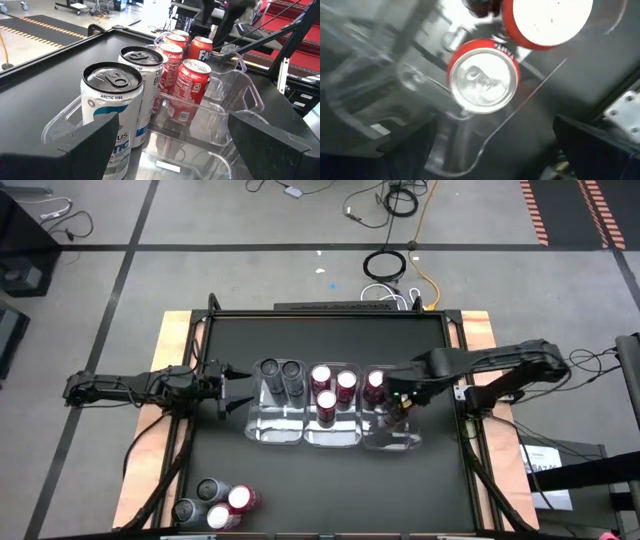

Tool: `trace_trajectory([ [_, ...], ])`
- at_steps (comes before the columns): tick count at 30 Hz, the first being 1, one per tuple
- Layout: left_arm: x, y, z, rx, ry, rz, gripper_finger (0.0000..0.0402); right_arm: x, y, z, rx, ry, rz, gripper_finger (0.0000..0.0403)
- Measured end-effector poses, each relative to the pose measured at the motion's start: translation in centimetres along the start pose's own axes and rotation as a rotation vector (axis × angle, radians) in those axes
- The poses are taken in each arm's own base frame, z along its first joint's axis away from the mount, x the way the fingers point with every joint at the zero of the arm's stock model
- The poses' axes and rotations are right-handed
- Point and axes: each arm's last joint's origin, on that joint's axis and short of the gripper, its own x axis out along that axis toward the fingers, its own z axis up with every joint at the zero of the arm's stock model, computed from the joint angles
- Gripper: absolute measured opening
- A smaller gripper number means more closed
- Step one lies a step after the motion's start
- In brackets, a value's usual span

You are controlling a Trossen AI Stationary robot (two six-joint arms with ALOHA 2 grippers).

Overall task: Sort soda cans
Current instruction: Put the white-blue soda can into the left transparent bin

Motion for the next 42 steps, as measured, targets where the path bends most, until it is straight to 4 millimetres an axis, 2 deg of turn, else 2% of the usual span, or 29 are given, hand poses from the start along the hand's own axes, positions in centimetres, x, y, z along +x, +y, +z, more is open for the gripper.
trace_trajectory([
  [3,0.0,0.0,0.0,-0.001,0.000,0.000,0.0382,-1.5,-0.4,-1.2,0.070,-0.094,0.091,0.0391],
  [7,0.0,0.0,0.0,-0.002,0.000,0.000,0.0382,-3.3,-0.2,-2.9,0.135,-0.314,0.221,0.0391],
  [11,0.0,0.0,0.2,-0.005,-0.017,-0.004,0.0382,-4.2,1.2,-4.3,0.159,-0.566,0.331,0.0391],
  [15,0.0,0.0,0.2,-0.005,-0.017,-0.005,0.0382,-4.3,3.0,-5.0,0.168,-0.769,0.378,0.0391],
  [20,0.0,-0.1,0.5,-0.015,-0.048,-0.015,0.0382,-3.3,4.6,-4.5,0.141,-0.812,0.347,0.0391],
  [30,-0.1,-0.3,1.1,-0.149,-0.108,-0.040,0.0382,-1.0,6.6,-4.0,0.060,-0.814,0.250,0.0386],
  [33,-0.1,-0.3,1.1,-0.169,-0.107,-0.041,0.0382,-0.6,7.3,-4.0,0.014,-0.821,0.245,0.0364],
  [36,-0.1,-0.3,1.1,-0.169,-0.103,-0.039,0.0382,-0.5,8.0,-3.9,-0.049,-0.834,0.254,0.0325],
  [42,-1.4,-0.5,3.3,-0.082,-0.041,0.021,0.0382,-1.1,8.7,-3.9,-0.221,-0.885,0.261,0.0190],
])
